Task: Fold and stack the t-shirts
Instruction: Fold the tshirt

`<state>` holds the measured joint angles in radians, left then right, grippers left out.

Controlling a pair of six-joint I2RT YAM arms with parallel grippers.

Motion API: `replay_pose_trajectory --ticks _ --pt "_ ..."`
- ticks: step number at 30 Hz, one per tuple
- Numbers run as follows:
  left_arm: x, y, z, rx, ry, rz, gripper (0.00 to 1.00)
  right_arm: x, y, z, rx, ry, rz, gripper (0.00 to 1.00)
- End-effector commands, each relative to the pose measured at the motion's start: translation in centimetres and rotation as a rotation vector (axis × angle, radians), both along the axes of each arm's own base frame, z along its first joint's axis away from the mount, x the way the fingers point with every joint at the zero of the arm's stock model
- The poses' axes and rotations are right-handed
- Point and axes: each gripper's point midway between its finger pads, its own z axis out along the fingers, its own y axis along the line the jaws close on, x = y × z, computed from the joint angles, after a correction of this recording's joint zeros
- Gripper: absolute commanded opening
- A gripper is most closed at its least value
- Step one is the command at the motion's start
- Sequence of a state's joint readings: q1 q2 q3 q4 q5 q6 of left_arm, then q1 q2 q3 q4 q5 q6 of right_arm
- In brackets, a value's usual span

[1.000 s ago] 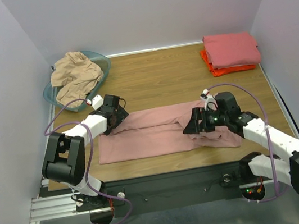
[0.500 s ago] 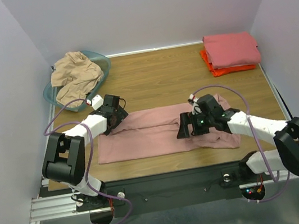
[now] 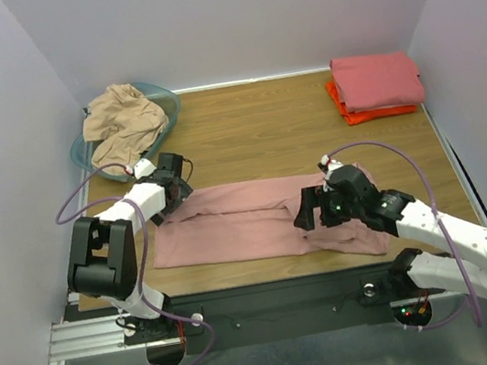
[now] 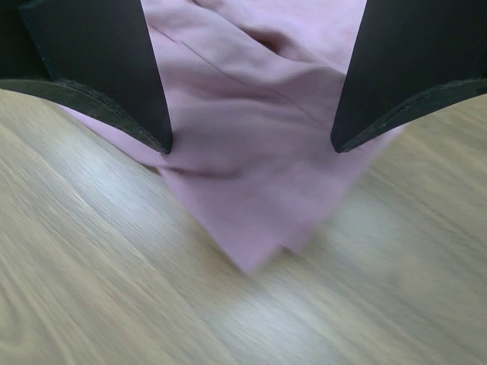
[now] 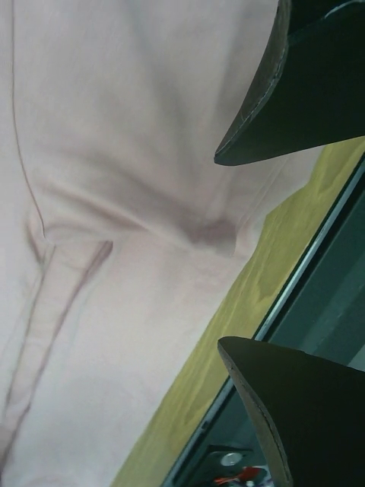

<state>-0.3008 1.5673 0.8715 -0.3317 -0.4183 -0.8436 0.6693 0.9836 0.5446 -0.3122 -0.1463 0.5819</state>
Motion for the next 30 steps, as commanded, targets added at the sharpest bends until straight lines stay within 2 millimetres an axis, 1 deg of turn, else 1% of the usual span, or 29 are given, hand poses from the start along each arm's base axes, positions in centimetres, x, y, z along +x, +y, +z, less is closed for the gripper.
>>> replay_pose_trajectory --ticks 1,2,3,4,5,7,8,9,10,11,12,13,14,16,17,18,19,20,21,22,24,25,27,28,29,30 --pt "-0.4 5.1 2.6 0.107 -0.014 0.115 0.98 1.6 -2.7 1.4 -0.07 -0.045 -0.19 1.0" --pt "-0.6 5.7 2.7 0.099 -0.013 0.12 0.98 1.8 -3.4 1.4 -0.092 -0.051 -0.229 1.0" --pt "-0.6 6.0 2.8 0.092 -0.018 0.127 0.98 2.0 -3.7 1.4 -0.094 -0.047 -0.26 1.0" --pt "-0.7 6.9 2.9 0.084 -0.017 0.149 0.98 2.1 -4.0 1.5 -0.101 -0.048 -0.28 1.0" --pt "-0.7 6.8 3.3 0.071 -0.026 0.143 0.98 2.3 -4.7 1.1 -0.127 -0.047 -0.318 1.0" --pt "-0.7 6.5 3.9 0.052 -0.036 0.137 0.98 2.5 -5.2 0.8 -0.14 -0.036 -0.363 1.0" --pt "-0.5 6.1 4.9 0.028 -0.065 0.122 0.98 2.4 -5.6 0.3 -0.159 -0.021 -0.384 1.0" --pt "-0.5 5.4 5.3 -0.012 -0.078 0.104 0.98 2.7 -6.0 0.1 -0.179 -0.026 -0.415 1.0" --pt "-0.4 4.9 6.6 -0.05 -0.136 0.102 0.99 2.8 -6.4 -0.2 -0.187 -0.013 -0.454 1.0" --pt "-0.2 4.1 7.2 -0.082 -0.168 0.075 0.98 3.1 -7.1 -0.8 -0.214 -0.003 -0.489 1.0" --pt "0.6 2.4 8.2 -0.153 -0.228 0.018 0.98 3.5 -7.8 -0.9 -0.238 -0.01 -0.529 1.0" --pt "0.8 1.4 8.9 -0.186 -0.262 -0.018 0.98 3.8 -8.3 -1.0 -0.245 -0.008 -0.562 1.0" --pt "0.4 -0.5 9.6 -0.235 -0.295 -0.083 0.99 4.3 -9.6 -1.5 -0.278 0.0 -0.616 1.0" --pt "0.6 -2.2 10.1 -0.265 -0.337 -0.141 0.99 4.6 -10.5 -2.0 -0.292 0.025 -0.652 1.0" --pt "0.6 -2.8 9.8 -0.273 -0.332 -0.155 0.99 4.7 -10.9 -2.4 -0.304 0.037 -0.665 1.0" --pt "0.4 -3.7 9.3 -0.279 -0.316 -0.18 0.99 4.9 -11.7 -3.1 -0.34 0.059 -0.679 1.0" --pt "0.4 -4.1 8.7 -0.281 -0.297 -0.19 0.99 4.9 -11.9 -3.5 -0.358 0.072 -0.679 1.0" --pt "0.3 -4.5 7.3 -0.279 -0.252 -0.194 0.99 5.1 -12.3 -3.8 -0.372 0.08 -0.688 1.0" --pt "0.2 -5.5 6.5 -0.286 -0.229 -0.22 0.99 5.1 -12.5 -4.6 -0.408 0.104 -0.679 1.0" --pt "0.1 -6.0 4.9 -0.282 -0.182 -0.232 0.98 5.5 -12.5 -4.6 -0.416 0.106 -0.684 1.0" --pt "-0.1 -7.2 3.5 -0.279 -0.145 -0.266 0.99 6.0 -13.0 -5.0 -0.457 0.103 -0.692 1.0" --pt "-0.5 -8.0 2.0 -0.267 -0.099 -0.288 0.98 6.2 -13.2 -5.8 -0.493 0.118 -0.685 1.0" --pt "-1.0 -8.1 0.4 -0.25 -0.05 -0.289 0.98 7.3 -13.0 -6.0 -0.5 0.118 -0.675 1.0" --pt "-1.6 -7.9 -0.7 -0.235 -0.014 -0.277 0.98 8.0 -12.7 -6.9 -0.525 0.122 -0.638 1.0" --pt "-1.7 -7.2 -1.3 -0.206 -0.007 -0.248 0.98 9.3 -12.3 -6.6 -0.518 0.106 -0.62 1.0" --pt "-2.0 -7.0 -1.7 -0.198 0.004 -0.239 0.98 9.1 -12.3 -7.7 -0.547 0.128 -0.589 1.0"
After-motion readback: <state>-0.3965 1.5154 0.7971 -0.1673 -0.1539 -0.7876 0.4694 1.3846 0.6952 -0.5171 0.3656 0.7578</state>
